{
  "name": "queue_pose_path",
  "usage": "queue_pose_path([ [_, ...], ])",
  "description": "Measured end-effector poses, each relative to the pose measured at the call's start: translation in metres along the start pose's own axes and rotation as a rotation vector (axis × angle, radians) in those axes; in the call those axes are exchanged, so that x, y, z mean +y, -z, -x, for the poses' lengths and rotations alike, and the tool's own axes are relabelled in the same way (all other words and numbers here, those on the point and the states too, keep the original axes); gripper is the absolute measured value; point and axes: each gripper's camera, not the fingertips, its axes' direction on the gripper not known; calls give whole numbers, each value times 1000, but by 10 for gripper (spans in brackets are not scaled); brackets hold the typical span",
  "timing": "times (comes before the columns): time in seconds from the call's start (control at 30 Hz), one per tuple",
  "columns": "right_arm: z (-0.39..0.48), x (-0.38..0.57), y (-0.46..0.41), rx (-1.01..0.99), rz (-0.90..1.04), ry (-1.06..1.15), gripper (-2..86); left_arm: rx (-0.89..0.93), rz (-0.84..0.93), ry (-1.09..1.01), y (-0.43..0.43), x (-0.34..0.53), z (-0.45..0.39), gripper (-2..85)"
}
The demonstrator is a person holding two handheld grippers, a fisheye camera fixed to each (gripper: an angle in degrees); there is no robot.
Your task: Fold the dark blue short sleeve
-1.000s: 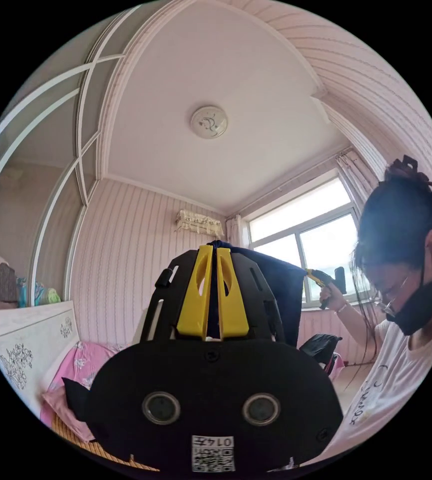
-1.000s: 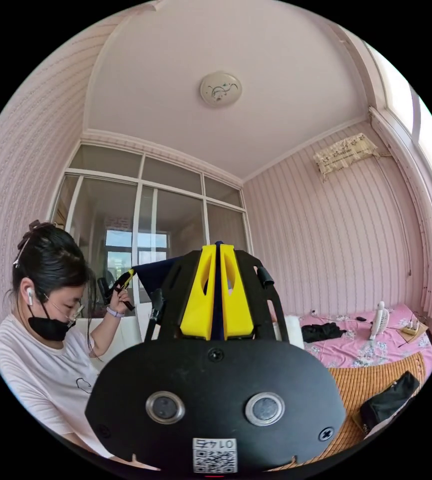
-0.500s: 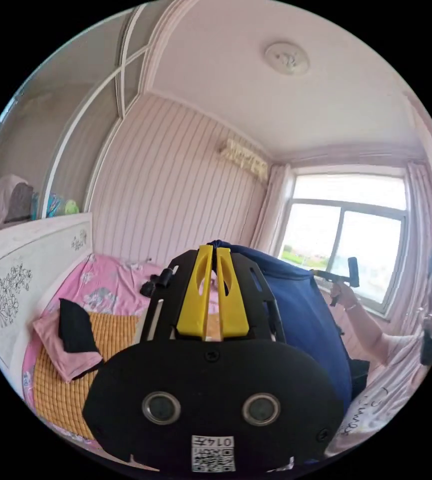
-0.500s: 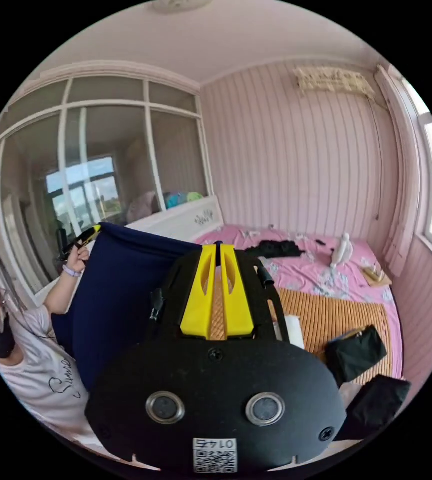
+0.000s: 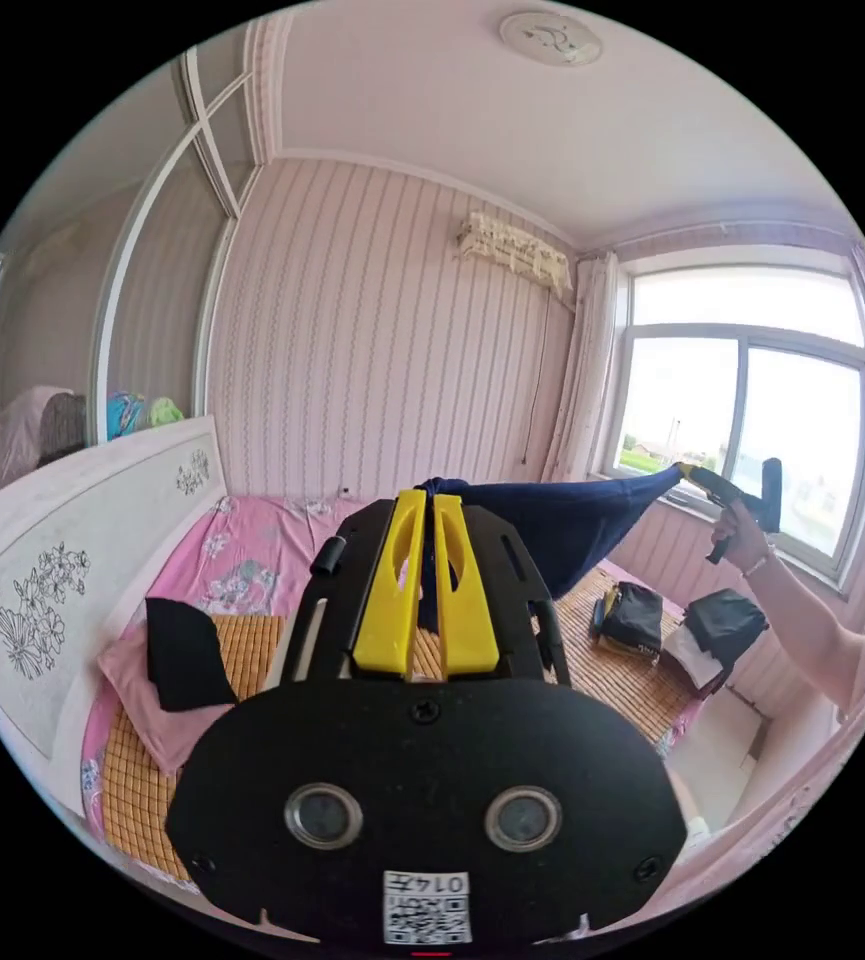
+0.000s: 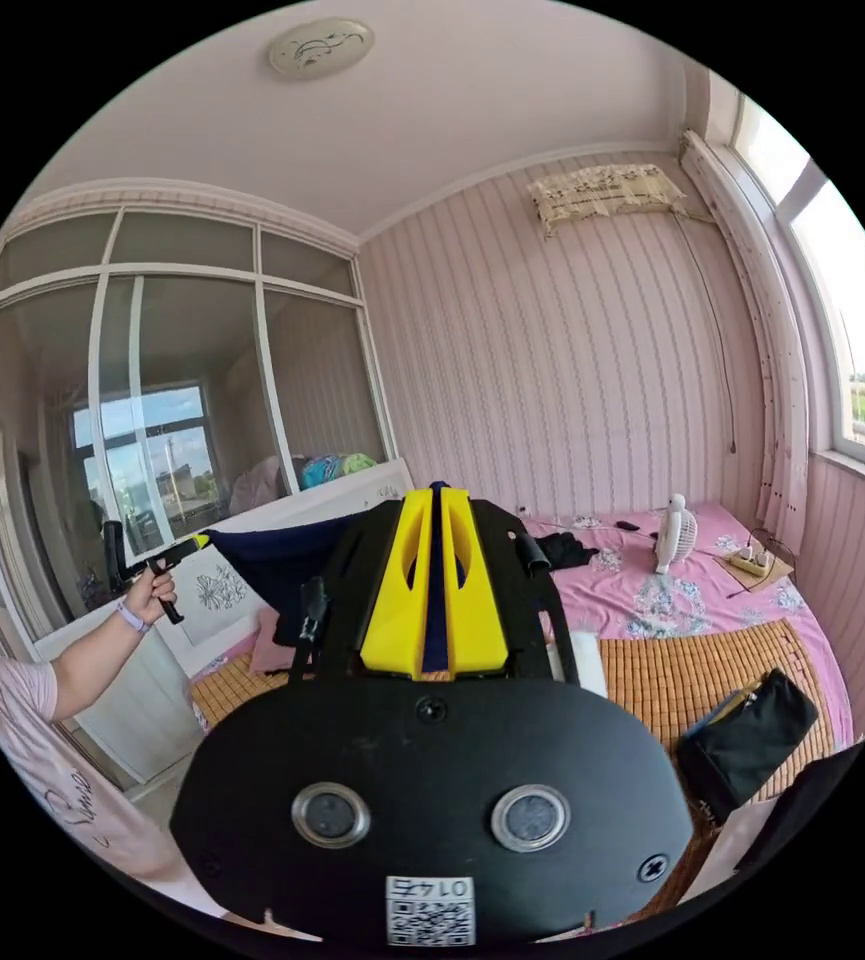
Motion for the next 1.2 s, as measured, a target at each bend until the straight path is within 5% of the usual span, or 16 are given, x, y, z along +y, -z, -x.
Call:
queue_pose_path([
  [0.33, -78, 293, -110, 157, 682, -367, 7, -21, 675, 201, -177, 279, 31, -9],
  [0.53, -75, 386, -110, 181, 948, -357, 7, -7, 932, 330, -207, 401, 28, -9],
  [0.87, -75, 408, -87, 81, 967, -434, 14, 128, 1070, 366, -208, 455, 22, 3],
  [1.2, -70, 423, -105, 209, 990, -413, 85, 49, 1088, 350, -217, 478, 19, 51],
])
